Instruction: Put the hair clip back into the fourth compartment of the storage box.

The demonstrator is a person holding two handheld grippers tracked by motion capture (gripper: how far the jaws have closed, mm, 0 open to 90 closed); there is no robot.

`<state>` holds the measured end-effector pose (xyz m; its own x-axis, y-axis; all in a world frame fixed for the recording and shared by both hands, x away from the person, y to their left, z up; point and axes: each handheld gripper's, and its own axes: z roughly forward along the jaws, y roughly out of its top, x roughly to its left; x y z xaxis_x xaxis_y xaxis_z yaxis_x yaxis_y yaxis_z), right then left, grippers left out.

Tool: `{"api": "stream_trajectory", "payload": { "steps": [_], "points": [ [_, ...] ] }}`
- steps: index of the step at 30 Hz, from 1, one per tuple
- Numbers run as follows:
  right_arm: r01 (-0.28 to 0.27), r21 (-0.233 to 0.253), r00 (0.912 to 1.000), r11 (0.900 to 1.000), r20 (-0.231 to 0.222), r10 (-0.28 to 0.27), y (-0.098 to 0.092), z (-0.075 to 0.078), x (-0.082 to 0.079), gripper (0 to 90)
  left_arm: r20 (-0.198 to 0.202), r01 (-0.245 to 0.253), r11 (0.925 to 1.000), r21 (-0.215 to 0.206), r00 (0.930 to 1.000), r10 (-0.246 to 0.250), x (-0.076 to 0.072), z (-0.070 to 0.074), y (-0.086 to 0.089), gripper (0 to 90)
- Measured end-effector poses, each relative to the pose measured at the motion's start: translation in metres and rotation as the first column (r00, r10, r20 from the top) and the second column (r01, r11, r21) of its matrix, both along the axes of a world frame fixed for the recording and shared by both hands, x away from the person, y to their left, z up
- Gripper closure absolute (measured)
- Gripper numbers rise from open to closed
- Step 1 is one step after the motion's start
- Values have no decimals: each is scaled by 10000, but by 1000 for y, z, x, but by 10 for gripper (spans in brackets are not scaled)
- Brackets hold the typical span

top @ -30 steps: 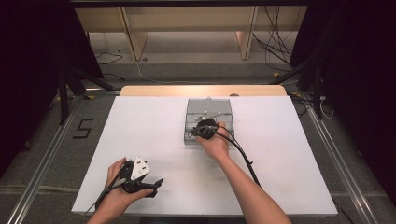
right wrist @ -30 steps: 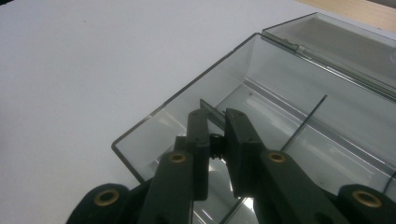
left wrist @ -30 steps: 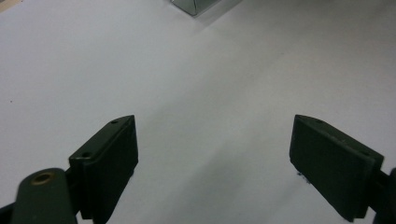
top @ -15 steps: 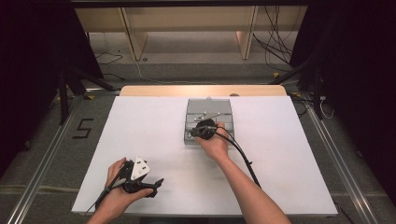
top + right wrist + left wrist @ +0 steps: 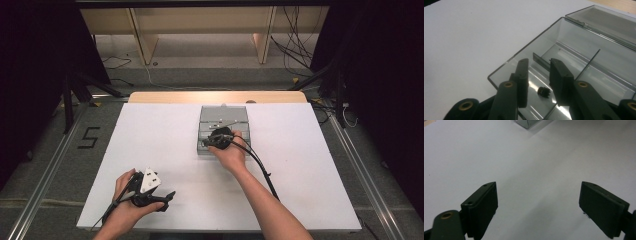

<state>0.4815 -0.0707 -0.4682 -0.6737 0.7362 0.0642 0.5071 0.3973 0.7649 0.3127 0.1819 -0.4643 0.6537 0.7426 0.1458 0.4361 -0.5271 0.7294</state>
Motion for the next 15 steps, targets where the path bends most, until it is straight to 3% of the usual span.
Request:
{"api": "stream_trajectory", "payload": {
  "steps": [15],
  "points": [
    [-460,86,9988,9989,154,459,-21,25,-17,500,10,-16,10000,-72,10000,16,0,0,-1,152]
  ]
}}
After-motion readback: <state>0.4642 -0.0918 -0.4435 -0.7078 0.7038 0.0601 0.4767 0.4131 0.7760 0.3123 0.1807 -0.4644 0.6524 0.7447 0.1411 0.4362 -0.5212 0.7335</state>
